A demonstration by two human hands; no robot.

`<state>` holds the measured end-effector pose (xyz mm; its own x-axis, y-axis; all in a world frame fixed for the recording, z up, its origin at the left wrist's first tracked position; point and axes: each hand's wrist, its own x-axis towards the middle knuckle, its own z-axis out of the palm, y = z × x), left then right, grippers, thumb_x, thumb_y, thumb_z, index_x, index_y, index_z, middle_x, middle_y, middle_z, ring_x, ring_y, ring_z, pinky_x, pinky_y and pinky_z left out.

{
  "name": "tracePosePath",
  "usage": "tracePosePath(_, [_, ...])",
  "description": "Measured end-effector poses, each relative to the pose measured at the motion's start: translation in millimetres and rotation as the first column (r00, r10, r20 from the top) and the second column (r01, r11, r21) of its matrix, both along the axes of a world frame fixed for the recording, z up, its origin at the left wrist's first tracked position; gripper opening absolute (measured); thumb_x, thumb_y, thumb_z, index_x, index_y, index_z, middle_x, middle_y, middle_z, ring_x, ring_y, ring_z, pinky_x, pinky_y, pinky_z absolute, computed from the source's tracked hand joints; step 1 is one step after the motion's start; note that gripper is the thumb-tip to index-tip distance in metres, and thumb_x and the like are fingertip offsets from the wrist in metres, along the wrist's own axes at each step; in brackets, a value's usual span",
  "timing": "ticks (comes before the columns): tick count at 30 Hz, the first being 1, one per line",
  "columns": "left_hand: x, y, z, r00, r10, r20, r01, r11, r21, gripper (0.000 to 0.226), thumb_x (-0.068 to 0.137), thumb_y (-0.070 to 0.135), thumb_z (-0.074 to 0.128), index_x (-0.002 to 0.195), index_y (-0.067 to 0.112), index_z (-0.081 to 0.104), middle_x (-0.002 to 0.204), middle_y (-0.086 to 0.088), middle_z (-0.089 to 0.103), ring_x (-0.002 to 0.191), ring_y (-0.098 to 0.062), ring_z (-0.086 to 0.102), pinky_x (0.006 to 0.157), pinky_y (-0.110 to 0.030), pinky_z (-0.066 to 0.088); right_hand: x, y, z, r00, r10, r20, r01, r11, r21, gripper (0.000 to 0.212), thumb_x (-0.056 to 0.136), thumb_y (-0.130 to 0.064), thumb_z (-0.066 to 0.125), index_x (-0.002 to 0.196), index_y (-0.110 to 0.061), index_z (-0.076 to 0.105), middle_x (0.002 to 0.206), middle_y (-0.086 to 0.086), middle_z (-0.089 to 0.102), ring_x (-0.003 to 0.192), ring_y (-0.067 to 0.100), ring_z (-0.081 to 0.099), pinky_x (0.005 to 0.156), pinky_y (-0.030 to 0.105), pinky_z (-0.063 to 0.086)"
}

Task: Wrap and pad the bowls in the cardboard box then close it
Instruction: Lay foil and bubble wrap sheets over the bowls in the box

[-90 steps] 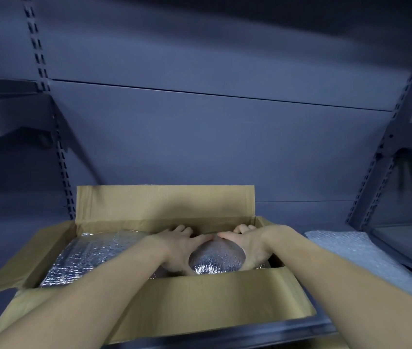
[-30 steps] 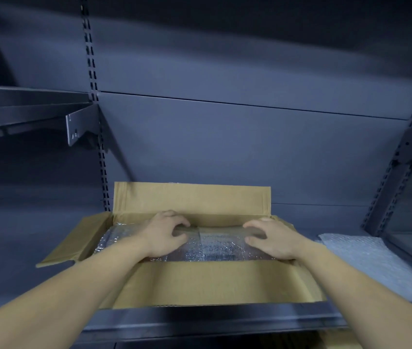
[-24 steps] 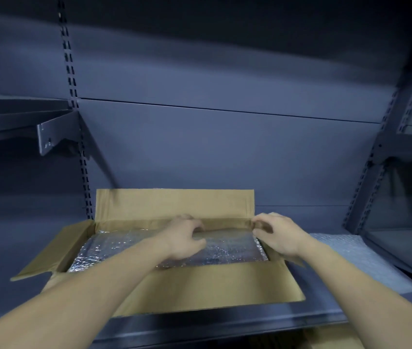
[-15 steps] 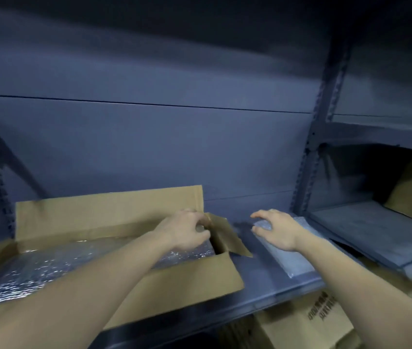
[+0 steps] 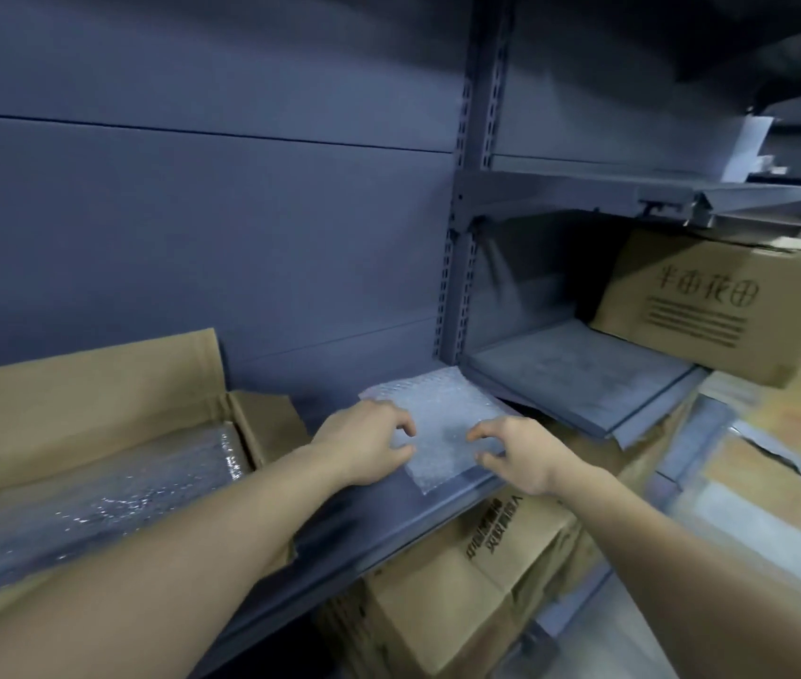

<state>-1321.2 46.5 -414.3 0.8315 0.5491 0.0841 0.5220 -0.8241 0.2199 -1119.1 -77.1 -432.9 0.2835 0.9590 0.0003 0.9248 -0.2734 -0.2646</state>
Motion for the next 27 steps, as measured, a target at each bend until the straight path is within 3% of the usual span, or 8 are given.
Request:
tracePosePath(7, [42,-2,-35,0.976,-0.061,-0.209,0.079,0.994,0.08,0.04,0.096,0.026,0.054,0.135,0.024,0.054,0.138,-0.002,0.053,0.125,-0.024,0.05,0.093,-0.035,0.045,1,12,-45,0.999,-0.018,-0.039,0.021,0.997,0.071,0.042,0.097,-0.029,0.053,0.137,-0.02,0.053,0.139,0.003,0.052,0.129,0.021,0.047,0.107,0.034,0.039])
tracePosePath(12, [45,3,-49,0.971,-0.087,-0.221,0.105,0.992,0.072,0.031,0.095,0.013,0.053,0.124,0.018,0.062,0.127,-0.006,0.06,0.111,-0.027,0.058,0.09,-0.04,0.05,6,15,-58,0.997,-0.012,-0.079,0.019,0.996,0.088,0.044,0.096,-0.023,0.052,0.14,-0.02,0.051,0.14,0.002,0.052,0.131,0.019,0.045,0.106,0.035,0.042])
tracePosePath(14, [46,6,-51,0.978,-0.081,-0.19,0.097,0.992,0.08,0.019,0.095,0.011,0.05,0.108,0.014,0.063,0.117,-0.008,0.064,0.103,-0.029,0.059,0.086,-0.04,0.05,8,16,-59,0.997,-0.016,-0.078,0.023,0.995,0.093,0.044,0.096,-0.021,0.052,0.139,-0.021,0.051,0.139,0.001,0.053,0.131,0.018,0.044,0.106,0.035,0.042])
tracePosePath(17, [47,9,-46,0.99,-0.064,-0.123,0.077,0.991,0.111,0.011,0.095,0.012,0.047,0.087,0.02,0.051,0.103,-0.01,0.065,0.093,-0.031,0.06,0.076,-0.039,0.049,7,15,-57,0.998,-0.035,-0.056,0.04,0.994,0.098,0.046,0.094,-0.022,0.052,0.139,-0.024,0.05,0.139,0.0,0.051,0.132,0.02,0.042,0.106,0.04,0.04])
tracePosePath(22, [38,3,-23,0.99,-0.046,0.131,0.028,0.99,0.136,0.02,0.097,0.022,0.046,0.109,0.018,0.061,0.106,-0.002,0.065,0.094,-0.025,0.061,0.079,-0.039,0.049,2,13,-42,0.996,-0.083,0.031,0.075,0.978,0.193,0.05,0.089,-0.026,0.061,0.138,-0.025,0.051,0.136,-0.002,0.054,0.132,0.02,0.04,0.104,0.038,0.04])
tracePosePath(27, [19,-4,0,0.942,-0.087,0.325,0.034,0.985,0.167,0.022,0.095,0.025,0.05,0.114,0.021,0.06,0.106,0.005,0.066,0.099,-0.018,0.06,0.082,-0.04,0.051,-7,9,-20,0.966,-0.254,0.039,0.216,0.887,0.409,0.023,0.093,-0.018,0.057,0.114,-0.019,0.065,0.102,0.001,0.068,0.111,0.023,0.052,0.081,0.036,0.048])
